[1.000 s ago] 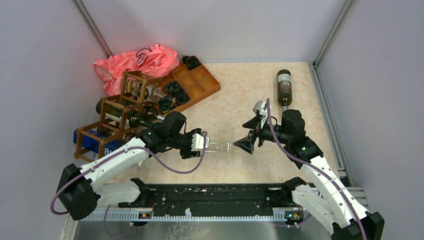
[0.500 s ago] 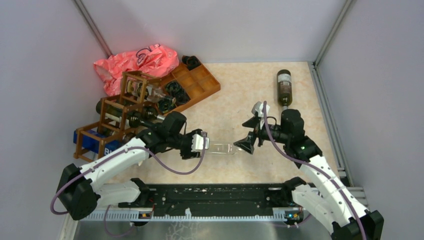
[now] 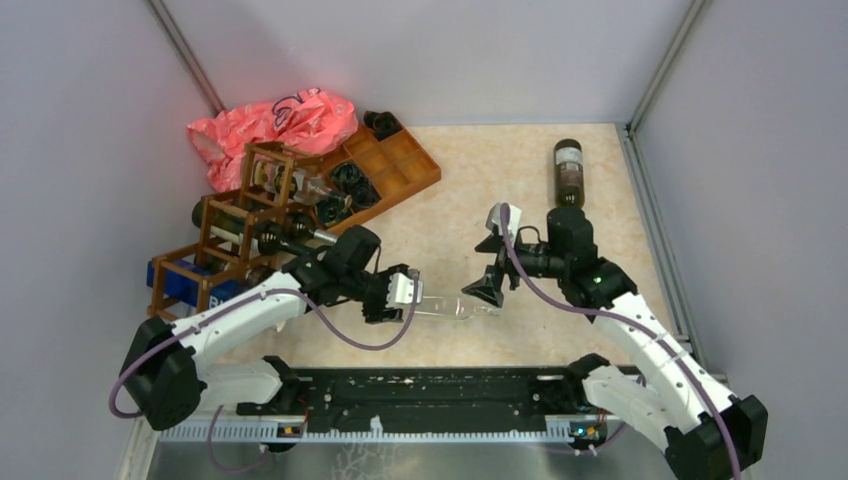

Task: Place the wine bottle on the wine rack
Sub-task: Pick up the wine bottle from the center of the board.

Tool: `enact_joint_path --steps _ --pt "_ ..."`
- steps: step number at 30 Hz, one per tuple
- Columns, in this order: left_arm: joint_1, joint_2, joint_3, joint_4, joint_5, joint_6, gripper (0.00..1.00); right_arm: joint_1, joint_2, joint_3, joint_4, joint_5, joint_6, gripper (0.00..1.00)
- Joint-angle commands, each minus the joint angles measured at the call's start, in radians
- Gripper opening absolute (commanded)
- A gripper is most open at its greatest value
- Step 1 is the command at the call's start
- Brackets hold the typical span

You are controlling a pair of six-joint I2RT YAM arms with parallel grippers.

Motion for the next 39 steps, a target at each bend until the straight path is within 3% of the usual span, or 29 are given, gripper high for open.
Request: enact_joint_path --steps 1,8,19,22,25,27,28,31,32,35,39 --pt "-0.009 0.008 0.055 -0.002 0.061 0.028 0.00 0.051 0.045 0.085 -0.071 -0.035 -0.096 0.98" --pt "-0.011 0.018 0.080 -0.021 0.074 0.025 0.00 0.208 0.131 0.075 -0.172 0.099 -0.164 0.99" --pt "-0.011 0.052 0.132 -0.072 0.122 0.010 0.00 0.403 0.219 0.014 -0.136 0.296 -0.252 0.98" --pt "-0.011 0.060 0.140 -0.080 0.139 0.009 0.00 0.439 0.223 0.009 -0.120 0.334 -0.269 0.94" --pt "-0.011 0.063 0.140 -0.083 0.140 0.009 0.00 0.443 0.209 0.007 -0.101 0.314 -0.269 0.80" --pt "-0.011 0.063 0.140 -0.084 0.140 0.009 0.00 0.443 0.200 0.006 -0.084 0.297 -0.262 0.66" --pt "-0.011 0.064 0.139 -0.082 0.139 0.008 0.00 0.443 0.196 0.006 -0.081 0.290 -0.261 0.54" --pt "-0.011 0.062 0.139 -0.077 0.137 0.004 0.00 0.443 0.194 0.009 -0.084 0.279 -0.253 0.06" --pt "-0.012 0.060 0.139 -0.074 0.130 -0.002 0.00 0.443 0.193 0.009 -0.085 0.277 -0.249 0.00" --pt "-0.012 0.056 0.134 -0.060 0.110 -0.021 0.00 0.444 0.173 0.000 -0.077 0.271 -0.239 0.00" --pt "-0.011 0.036 0.118 -0.041 0.082 -0.050 0.45 0.444 0.109 -0.033 -0.024 0.250 -0.200 0.00"
